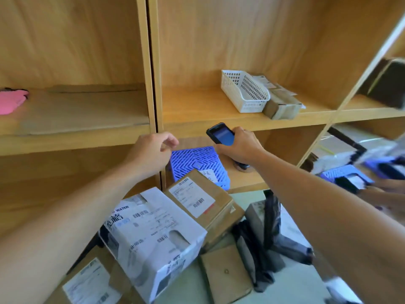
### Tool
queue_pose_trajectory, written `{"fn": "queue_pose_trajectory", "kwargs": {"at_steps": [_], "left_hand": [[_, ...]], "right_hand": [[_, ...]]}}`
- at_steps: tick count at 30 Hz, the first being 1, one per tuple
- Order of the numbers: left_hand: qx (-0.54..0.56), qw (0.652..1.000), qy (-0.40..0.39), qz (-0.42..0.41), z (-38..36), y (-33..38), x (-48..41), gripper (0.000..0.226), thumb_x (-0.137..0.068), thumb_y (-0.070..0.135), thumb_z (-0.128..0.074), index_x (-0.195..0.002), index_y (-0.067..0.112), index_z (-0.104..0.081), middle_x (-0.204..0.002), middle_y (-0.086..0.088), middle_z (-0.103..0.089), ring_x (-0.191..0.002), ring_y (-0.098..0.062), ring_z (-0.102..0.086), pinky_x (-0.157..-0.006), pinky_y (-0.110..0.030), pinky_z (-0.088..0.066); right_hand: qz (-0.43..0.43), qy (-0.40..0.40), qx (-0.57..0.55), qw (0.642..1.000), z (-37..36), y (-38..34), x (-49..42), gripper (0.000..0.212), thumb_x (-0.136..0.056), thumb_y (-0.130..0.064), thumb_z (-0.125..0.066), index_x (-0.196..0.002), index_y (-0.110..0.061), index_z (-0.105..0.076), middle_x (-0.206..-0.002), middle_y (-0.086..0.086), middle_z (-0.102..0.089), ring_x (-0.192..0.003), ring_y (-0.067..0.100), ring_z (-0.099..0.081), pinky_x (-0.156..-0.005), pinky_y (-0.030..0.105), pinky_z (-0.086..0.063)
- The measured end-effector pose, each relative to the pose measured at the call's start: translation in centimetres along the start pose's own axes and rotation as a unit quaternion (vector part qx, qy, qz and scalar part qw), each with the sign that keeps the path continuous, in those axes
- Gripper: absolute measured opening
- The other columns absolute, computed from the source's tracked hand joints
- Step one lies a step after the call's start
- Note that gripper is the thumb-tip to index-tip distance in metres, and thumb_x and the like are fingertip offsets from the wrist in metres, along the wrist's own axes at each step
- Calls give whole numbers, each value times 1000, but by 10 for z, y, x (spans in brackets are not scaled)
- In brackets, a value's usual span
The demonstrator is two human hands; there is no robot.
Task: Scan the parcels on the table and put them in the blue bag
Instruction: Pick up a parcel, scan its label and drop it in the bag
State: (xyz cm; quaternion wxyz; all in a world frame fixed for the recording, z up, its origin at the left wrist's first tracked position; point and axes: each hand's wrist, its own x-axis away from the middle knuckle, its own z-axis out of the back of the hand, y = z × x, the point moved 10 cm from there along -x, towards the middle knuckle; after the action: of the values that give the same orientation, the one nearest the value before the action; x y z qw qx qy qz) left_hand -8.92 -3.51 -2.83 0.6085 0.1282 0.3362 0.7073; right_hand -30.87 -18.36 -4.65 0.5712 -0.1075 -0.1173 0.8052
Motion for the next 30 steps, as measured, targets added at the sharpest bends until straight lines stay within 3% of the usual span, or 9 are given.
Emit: {"fn": "queue_pose_trajectory", "kwargs": {"at_steps": [5, 8, 11, 15, 19, 22, 24, 27, 30], "left_hand": [[19, 996, -88, -17, -85, 38, 32, 36, -93, 4, -50, -107, 30, -70, -91, 15, -68, -62, -5, -58, -65, -29, -50], [12, 990, -131, -40, -140, 64, 50, 33, -92, 6, -53, -111, 26, -71, -106, 13, -70, -82, -3, -61, -80, -33, -55], [1, 985, -168, -30, -199, 87, 57, 32, -94, 10, -53, -116, 27, -69, -112, 10, -71, -96, -14, -64, -88, -36, -56], [55, 971, -225, 66, -291, 103, 72, 31, -98, 25, -60, -129, 22, -61, -120, 2, -67, -111, -20, -64, -97, -35, -52], [168, 921, -267, 227, -377, 89, 103, 90, -64, 73, -70, -138, 25, -53, -135, 4, -62, -120, -18, -61, -103, -42, -52], [198, 902, -270, 273, -418, 81, 119, 100, -58, 73, -74, -143, 29, -45, -137, 7, -61, -125, -20, -59, -105, -46, -52], [225, 883, -268, 313, -429, 80, 130, 91, -71, 60, -79, -148, 28, -41, -141, 5, -57, -129, -24, -56, -103, -46, -53], [304, 828, -264, 389, -439, 74, 144, 57, -87, 33, -81, -135, 15, -56, -136, -6, -61, -120, -27, -62, -96, -44, -59], [344, 822, -238, 386, -425, 79, 139, 31, -91, 24, -78, -118, 12, -67, -125, -7, -69, -114, -23, -66, -93, -39, -61]], "right_hand": [[-16, 21, -13, 1000, -1, 72, 49, 79, -70, -67, -65, -128, -15, -51, -117, 5, -58, -104, 23, -53, -80, 38, -48], [-38, 19, -12, 999, -4, 120, 76, 87, -73, -65, -67, -141, -15, -44, -131, 5, -54, -118, 25, -51, -90, 39, -48], [-43, 25, 7, 999, -6, 168, 97, 82, -72, -65, -66, -137, -19, -46, -122, 3, -56, -105, 23, -54, -82, 38, -50], [-27, 14, 46, 998, -8, 226, 118, 77, -71, -69, -65, -128, -22, -45, -112, -1, -53, -97, 21, -52, -73, 39, -51], [-13, 14, 29, 999, -11, 275, 131, 77, -69, -68, -66, -130, -25, -44, -112, -3, -52, -98, 20, -53, -74, 38, -52], [-15, 0, 20, 1000, -18, 306, 138, 81, -71, -67, -67, -135, -23, -43, -115, -2, -53, -100, 20, -53, -74, 35, -50], [-20, -18, 14, 1000, -26, 323, 142, 82, -72, -67, -67, -137, -22, -43, -119, -1, -54, -103, 21, -54, -75, 35, -49], [-23, -39, 11, 999, -35, 338, 146, 83, -73, -66, -67, -138, -22, -43, -122, -1, -55, -106, 21, -55, -75, 33, -47], [-8, -54, 10, 998, -41, 340, 147, 85, -73, -68, -66, -140, -22, -42, -123, -2, -54, -108, 20, -54, -77, 32, -49]]}}
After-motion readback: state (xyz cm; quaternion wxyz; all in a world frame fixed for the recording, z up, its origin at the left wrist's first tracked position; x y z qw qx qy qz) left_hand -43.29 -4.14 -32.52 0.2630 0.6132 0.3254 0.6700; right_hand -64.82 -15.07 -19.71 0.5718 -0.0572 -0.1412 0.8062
